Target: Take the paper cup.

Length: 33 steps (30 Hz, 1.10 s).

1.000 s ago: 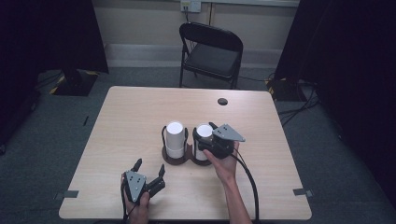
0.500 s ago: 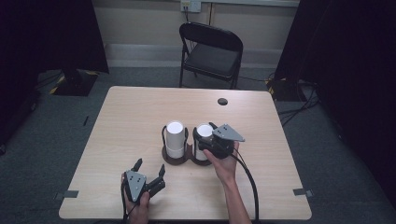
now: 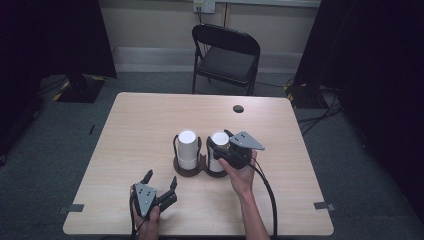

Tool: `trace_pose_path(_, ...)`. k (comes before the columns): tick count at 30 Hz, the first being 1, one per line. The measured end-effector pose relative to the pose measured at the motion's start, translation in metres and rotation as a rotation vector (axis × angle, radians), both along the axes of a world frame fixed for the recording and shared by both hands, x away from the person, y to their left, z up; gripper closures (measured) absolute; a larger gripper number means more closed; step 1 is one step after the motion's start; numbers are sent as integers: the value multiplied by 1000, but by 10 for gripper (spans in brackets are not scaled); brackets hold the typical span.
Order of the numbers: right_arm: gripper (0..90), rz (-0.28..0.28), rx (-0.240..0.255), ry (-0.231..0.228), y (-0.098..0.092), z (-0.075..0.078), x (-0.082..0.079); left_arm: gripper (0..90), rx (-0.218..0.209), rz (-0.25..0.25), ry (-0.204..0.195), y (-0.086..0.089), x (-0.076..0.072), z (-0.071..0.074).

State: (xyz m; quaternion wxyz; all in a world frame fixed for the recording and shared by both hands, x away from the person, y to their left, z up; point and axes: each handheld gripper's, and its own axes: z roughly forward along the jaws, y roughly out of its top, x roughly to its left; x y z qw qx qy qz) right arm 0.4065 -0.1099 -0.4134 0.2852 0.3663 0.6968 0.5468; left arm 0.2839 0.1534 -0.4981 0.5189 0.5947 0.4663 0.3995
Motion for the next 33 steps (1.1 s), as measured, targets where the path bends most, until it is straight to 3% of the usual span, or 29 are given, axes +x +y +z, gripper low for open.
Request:
trace_pose_path(12, 349, 1, 54, -16, -8, 9, -1, 180, 4, -2, 0, 0, 0, 0)
trace_pose_path(33, 351, -12, 70, -64, -10, 32, -6, 182, 2, 7, 5, 0, 1, 0)
